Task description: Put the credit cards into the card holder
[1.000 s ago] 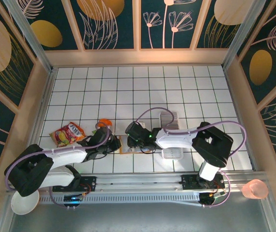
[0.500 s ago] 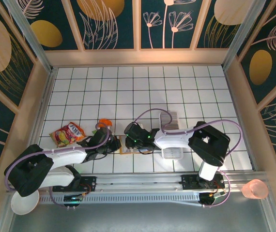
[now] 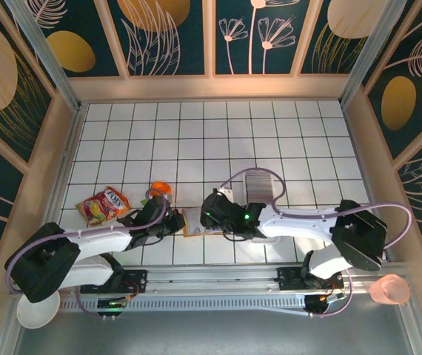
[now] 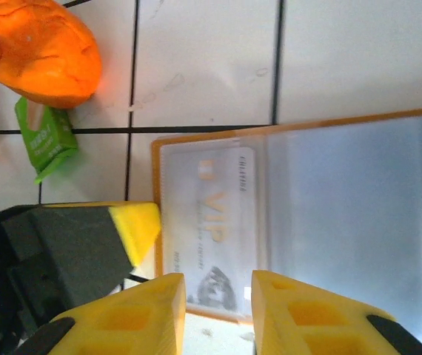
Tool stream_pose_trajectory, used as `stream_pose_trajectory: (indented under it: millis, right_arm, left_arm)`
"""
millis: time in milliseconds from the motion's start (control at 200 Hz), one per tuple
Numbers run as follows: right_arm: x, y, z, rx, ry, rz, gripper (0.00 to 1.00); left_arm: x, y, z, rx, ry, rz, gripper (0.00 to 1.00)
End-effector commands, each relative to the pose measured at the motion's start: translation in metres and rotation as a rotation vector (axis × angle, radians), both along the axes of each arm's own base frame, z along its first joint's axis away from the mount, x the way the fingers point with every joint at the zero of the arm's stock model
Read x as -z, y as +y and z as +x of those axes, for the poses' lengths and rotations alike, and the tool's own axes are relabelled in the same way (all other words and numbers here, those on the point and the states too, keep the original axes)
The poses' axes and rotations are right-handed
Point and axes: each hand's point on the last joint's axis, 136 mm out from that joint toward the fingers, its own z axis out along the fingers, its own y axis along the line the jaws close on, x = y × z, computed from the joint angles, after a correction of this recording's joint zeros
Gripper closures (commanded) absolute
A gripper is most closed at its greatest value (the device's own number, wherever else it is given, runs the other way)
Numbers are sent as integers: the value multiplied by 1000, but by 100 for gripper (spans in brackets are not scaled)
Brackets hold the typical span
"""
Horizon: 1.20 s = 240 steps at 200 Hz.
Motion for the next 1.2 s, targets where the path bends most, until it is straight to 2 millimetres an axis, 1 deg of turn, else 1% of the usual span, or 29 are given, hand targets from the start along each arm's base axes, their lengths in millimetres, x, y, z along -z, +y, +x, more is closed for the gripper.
stream_pose_trajectory:
  millis: [0, 120, 335, 475, 636, 696, 766, 821, 886, 1066, 1196]
  right_arm:
    - [34, -43, -13, 70, 50, -145, 70]
    - [48, -50, -16, 69, 64, -172, 69]
    - [58, -35, -15, 42, 75, -156, 68]
    - [56, -32, -12, 39, 66, -164, 68]
    - [48, -52, -10, 75, 45, -233, 66]
    - [43, -54, -10, 81, 37, -226, 65]
    - [36, -52, -9, 79, 29, -201, 64]
    - [33, -45, -9, 71, 26, -177, 64]
    - [32, -39, -8, 63, 25, -161, 64]
    - [40, -18, -8, 24, 46, -130, 68]
    - [45, -18, -6, 26, 47, -145, 70]
  left_arm:
    - [19, 12, -18, 15, 61, 56, 100]
    - [18, 12, -18, 14, 58, 49, 100]
    - [17, 11, -18, 21, 54, 50, 100]
    - [17, 12, -19, 21, 56, 50, 100]
    - [18, 12, -19, 23, 55, 57, 100]
    - [18, 12, -18, 25, 53, 59, 100]
    - [18, 12, -18, 23, 54, 61, 100]
    - [18, 11, -17, 22, 54, 62, 100]
    - [19, 11, -17, 22, 54, 61, 100]
    - [18, 11, -17, 19, 54, 58, 100]
    - [19, 13, -18, 13, 60, 60, 100]
